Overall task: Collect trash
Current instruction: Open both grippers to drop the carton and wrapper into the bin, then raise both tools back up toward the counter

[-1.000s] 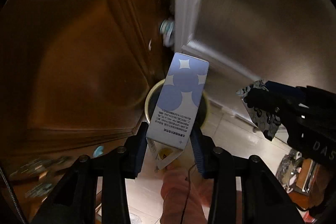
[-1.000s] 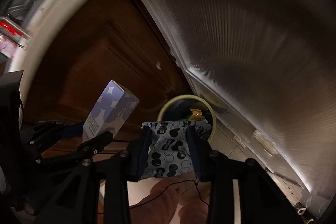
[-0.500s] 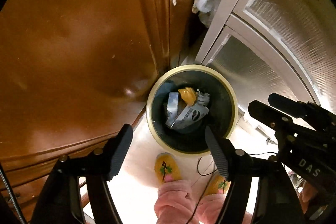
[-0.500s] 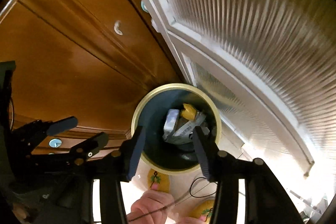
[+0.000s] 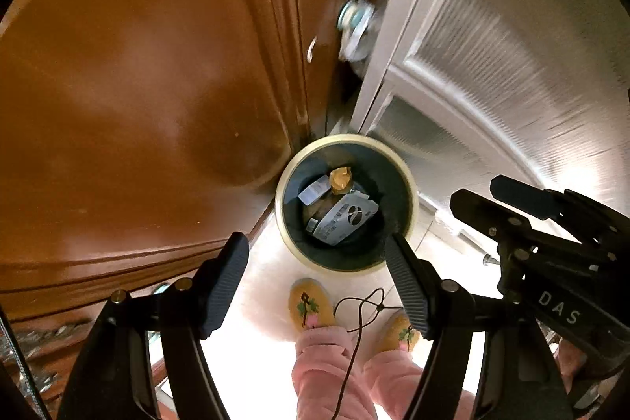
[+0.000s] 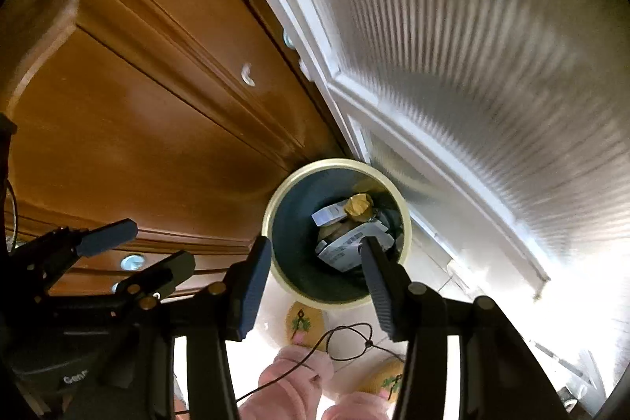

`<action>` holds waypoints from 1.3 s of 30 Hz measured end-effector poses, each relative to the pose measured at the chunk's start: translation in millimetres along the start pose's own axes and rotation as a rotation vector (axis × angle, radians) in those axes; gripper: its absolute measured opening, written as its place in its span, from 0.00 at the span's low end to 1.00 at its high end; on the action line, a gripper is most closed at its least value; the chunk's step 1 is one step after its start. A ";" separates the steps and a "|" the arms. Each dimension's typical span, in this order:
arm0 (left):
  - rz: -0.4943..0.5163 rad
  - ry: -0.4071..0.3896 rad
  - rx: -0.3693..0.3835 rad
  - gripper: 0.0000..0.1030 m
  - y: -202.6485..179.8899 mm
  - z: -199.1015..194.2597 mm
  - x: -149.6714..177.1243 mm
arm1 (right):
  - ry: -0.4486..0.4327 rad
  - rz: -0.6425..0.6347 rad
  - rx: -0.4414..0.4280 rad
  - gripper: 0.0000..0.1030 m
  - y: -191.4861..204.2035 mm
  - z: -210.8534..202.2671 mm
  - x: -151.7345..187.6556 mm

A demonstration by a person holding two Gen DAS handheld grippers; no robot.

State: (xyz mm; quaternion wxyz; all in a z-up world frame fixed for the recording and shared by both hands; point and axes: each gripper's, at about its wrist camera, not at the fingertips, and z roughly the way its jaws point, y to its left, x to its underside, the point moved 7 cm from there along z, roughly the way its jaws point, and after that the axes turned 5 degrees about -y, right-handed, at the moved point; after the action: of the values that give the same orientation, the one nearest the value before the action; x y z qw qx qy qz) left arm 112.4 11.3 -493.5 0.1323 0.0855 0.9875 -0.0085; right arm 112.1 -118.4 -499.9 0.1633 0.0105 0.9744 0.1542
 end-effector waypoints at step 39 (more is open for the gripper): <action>0.104 -0.455 -0.056 0.74 -37.0 -453.7 -130.6 | -0.452 -0.105 -0.012 0.48 44.2 -427.1 -165.7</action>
State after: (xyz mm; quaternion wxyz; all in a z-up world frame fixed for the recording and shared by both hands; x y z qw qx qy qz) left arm 112.3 -29.0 -21.6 0.3541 0.1285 0.9263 0.0068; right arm 130.4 -214.9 -50.3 0.3851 -0.0068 0.9114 0.1452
